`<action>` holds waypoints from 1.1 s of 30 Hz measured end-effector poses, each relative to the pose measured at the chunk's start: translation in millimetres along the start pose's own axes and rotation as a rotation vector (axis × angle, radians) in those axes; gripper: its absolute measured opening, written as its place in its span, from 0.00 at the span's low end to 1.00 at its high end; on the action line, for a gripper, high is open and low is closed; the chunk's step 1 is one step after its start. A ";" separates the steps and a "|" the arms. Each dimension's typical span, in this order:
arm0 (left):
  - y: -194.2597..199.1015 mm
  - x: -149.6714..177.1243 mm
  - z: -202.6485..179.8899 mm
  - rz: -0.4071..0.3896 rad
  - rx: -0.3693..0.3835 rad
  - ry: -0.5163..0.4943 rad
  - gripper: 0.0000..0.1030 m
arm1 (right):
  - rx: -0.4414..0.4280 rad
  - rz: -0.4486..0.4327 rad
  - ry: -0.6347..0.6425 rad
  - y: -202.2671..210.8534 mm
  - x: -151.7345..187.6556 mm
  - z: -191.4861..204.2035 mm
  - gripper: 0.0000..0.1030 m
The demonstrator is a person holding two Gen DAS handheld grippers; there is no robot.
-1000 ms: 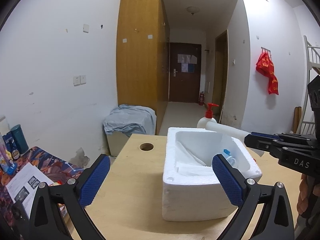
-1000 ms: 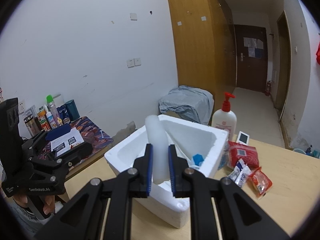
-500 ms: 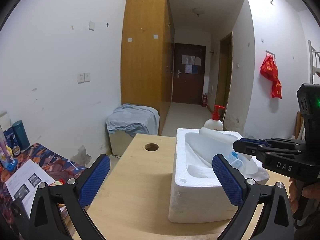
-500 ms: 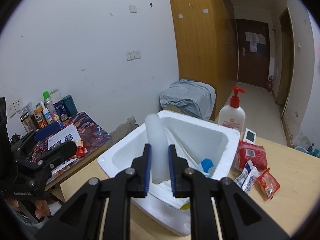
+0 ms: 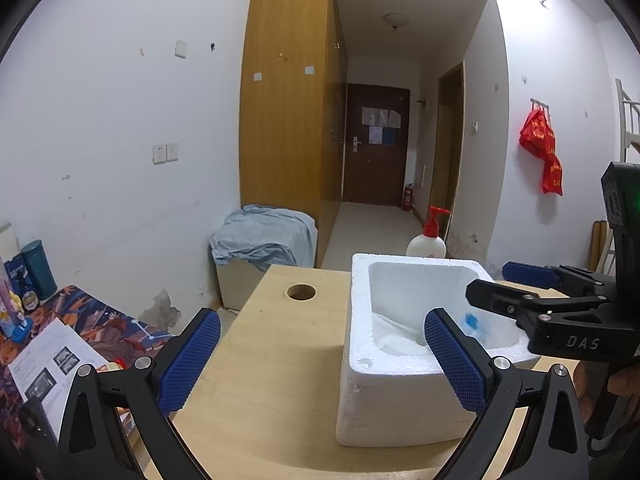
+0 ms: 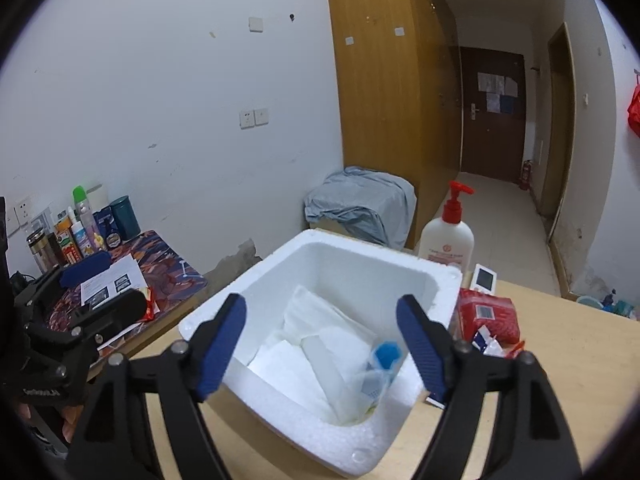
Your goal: Organize soft objects
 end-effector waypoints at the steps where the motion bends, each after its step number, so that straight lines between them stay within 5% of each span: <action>1: -0.3 -0.1 -0.7 0.000 0.001 -0.001 0.99 | 0.001 -0.001 -0.002 0.1 0.2 -0.9 0.79; 25: 12.5 4.5 -39.6 -0.010 0.042 -0.066 0.99 | 0.045 -0.065 -0.075 48.8 23.2 -24.7 0.80; 33: 19.4 5.3 -70.3 -0.018 0.091 -0.108 0.99 | 0.100 -0.098 -0.126 77.4 41.6 -45.4 0.93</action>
Point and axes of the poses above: each gripper's, at about its wrist camera, not at the fingertips, and y roughly against the way its jaws point, z to its left, x to its underside, the point moved 3 cm from there along -y, roughly the way its jaws point, and after that the axes turned 14 degrees about z, right-handed, at the moved point
